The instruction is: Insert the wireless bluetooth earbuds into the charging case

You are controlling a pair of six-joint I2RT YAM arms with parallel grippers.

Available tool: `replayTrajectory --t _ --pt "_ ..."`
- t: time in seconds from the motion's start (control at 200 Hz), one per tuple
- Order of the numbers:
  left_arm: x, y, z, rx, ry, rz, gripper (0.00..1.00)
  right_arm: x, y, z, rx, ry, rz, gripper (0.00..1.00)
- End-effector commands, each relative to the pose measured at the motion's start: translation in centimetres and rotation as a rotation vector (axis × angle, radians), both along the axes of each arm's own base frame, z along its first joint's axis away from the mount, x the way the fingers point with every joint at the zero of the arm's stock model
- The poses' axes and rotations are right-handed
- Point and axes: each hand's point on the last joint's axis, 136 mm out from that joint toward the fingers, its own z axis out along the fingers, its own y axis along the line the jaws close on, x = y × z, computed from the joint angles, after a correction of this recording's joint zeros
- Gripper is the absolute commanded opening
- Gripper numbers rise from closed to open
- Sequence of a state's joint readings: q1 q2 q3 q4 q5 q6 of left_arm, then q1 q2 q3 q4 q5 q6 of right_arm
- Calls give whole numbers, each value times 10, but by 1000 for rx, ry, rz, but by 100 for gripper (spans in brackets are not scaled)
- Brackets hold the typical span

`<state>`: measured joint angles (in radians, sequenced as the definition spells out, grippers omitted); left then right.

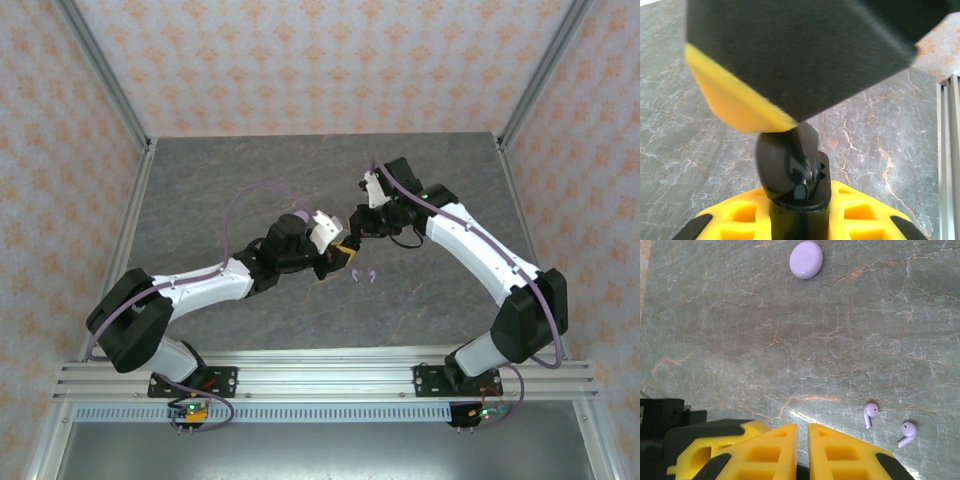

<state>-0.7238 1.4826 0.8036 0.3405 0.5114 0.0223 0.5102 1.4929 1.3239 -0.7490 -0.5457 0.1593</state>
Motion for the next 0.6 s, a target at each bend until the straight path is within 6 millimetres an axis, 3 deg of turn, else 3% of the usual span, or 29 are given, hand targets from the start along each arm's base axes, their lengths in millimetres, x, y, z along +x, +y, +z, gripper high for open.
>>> replayTrajectory --t 0.0,0.17,0.345,0.596 --pt "20 -1 24 -47 -47 56 19 -10 -6 5 -22 -4 2 15" --pt "26 2 21 -45 -21 85 19 -5 -13 10 -47 -39 -39 17" --pt "49 13 18 -77 76 199 19 14 -48 21 -152 -155 -231 25" --pt "91 37 4 -150 285 368 19 19 -90 30 -147 -219 -413 27"
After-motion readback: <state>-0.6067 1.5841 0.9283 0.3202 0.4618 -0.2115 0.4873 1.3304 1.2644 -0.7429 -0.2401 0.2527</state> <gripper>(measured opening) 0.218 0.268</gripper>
